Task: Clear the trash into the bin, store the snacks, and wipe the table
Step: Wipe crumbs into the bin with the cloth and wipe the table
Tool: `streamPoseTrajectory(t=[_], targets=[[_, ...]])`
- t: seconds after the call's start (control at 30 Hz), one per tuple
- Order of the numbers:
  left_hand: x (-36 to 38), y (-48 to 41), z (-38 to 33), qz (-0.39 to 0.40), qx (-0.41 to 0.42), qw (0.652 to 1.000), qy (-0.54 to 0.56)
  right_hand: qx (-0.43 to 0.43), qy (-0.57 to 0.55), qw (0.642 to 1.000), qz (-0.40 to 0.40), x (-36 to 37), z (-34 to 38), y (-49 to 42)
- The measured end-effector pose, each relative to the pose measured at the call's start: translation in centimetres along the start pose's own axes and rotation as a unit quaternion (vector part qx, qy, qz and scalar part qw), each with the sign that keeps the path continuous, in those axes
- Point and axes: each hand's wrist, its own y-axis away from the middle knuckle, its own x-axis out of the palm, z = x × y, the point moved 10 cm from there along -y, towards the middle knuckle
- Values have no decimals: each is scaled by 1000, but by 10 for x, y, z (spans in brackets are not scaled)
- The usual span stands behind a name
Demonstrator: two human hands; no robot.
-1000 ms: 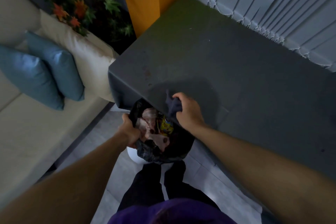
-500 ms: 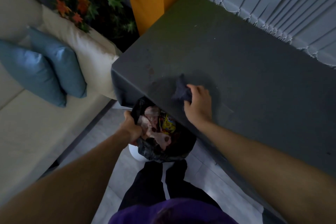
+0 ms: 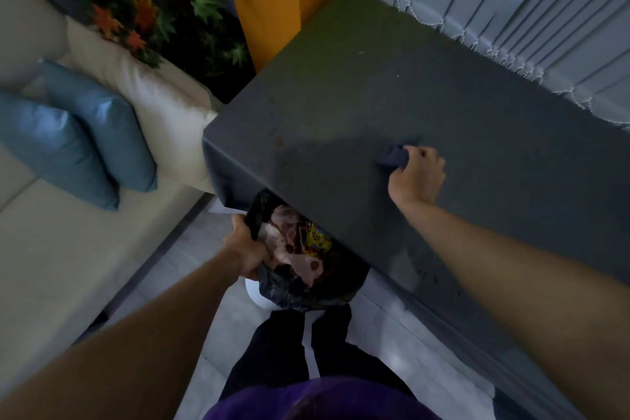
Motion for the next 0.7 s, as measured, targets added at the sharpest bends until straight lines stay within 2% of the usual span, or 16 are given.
streamPoseTrajectory(t=[0.03,0.07,0.13,0.2,0.27,0.3,0.33,0.4,0.43,0.47,0.53,0.6,0.63,0.7], targets=[[0,0,-1,-3,1,1000,-1,-9,4,999,34,9,2,1],[-1,-2,-3,-5,4,1000,0,-55,2,997,57,16,12,7],[-2,-5,-5,-8,7,1000,3,-202,-21,974,98,34,42,35],[0,-6,-7,-7,10,1000,-1,-327,-59,924,187,53,73,77],[0,-7,-10,-9,16,1000,-12,-393,-74,878,262,63,92,105],[0,-7,-10,-10,17,1000,-15,-402,-81,875,258,62,97,106],[0,-8,-10,-10,18,1000,-17,-392,-87,888,226,58,97,100],[1,-8,-9,-6,16,1000,-14,-318,-85,933,144,50,86,79],[1,-8,-8,-3,13,1000,-12,-296,-78,943,133,50,83,77],[2,-9,-8,-1,12,1000,-12,-314,-73,935,149,55,87,85],[2,-11,-8,2,12,1000,-13,-394,-79,884,238,69,105,116],[0,-13,-7,1,9,1000,-9,-434,-92,839,316,74,116,139],[-2,-13,-7,-2,9,1000,-9,-428,-105,838,321,72,120,137],[-6,-14,-8,-7,13,1000,-15,-367,-146,880,264,59,125,112]])
